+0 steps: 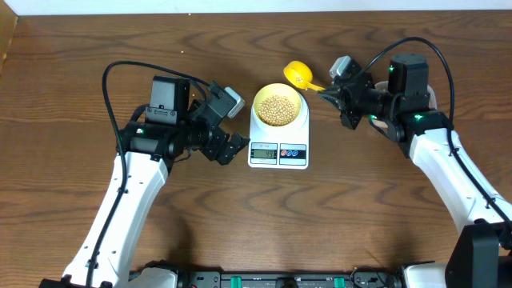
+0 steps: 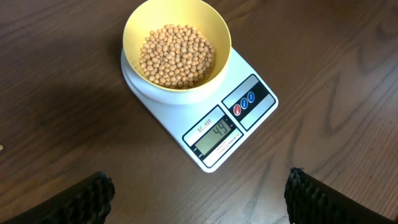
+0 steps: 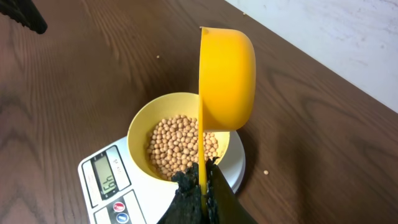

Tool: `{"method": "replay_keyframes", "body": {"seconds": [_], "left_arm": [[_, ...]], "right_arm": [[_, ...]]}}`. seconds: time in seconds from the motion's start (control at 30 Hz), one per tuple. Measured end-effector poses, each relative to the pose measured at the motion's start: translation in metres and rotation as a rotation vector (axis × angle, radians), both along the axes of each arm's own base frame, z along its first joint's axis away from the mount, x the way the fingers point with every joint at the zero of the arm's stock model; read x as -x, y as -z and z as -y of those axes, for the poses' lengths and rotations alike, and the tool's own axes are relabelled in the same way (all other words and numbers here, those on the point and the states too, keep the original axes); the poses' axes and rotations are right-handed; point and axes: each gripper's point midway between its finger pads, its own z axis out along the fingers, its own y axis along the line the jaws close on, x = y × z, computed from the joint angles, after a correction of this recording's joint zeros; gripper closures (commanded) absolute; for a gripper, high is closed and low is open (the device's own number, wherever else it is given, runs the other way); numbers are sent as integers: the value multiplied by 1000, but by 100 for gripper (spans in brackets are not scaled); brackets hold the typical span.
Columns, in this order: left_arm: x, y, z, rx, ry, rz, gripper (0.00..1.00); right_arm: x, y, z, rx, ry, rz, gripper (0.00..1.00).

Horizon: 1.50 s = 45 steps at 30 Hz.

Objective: Scoop item into bowl and weigh 50g on scale
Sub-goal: 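Tilt the scoop over the bowl and pour soybeans in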

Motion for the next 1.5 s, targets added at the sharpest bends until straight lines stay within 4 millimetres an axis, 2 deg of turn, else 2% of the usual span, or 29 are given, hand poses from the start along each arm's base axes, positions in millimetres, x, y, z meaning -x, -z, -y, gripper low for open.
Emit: {"method": "replay_keyframes", "body": {"seconds": [0.57, 0.7, 0.93, 1.5], "left_arm": [[0, 0, 0, 0, 0, 0, 10], [0, 0, 0, 0, 0, 0, 10], [0, 0, 0, 0, 0, 0, 10], [0, 0, 0, 0, 0, 0, 10]], "right_arm": [[-1, 0, 0, -53, 56, -89, 99], [-8, -1, 8, -96, 142, -150, 99], [-27, -1, 40, -165, 329, -235, 99], [-29, -2, 42, -185, 354, -255, 99]]}}
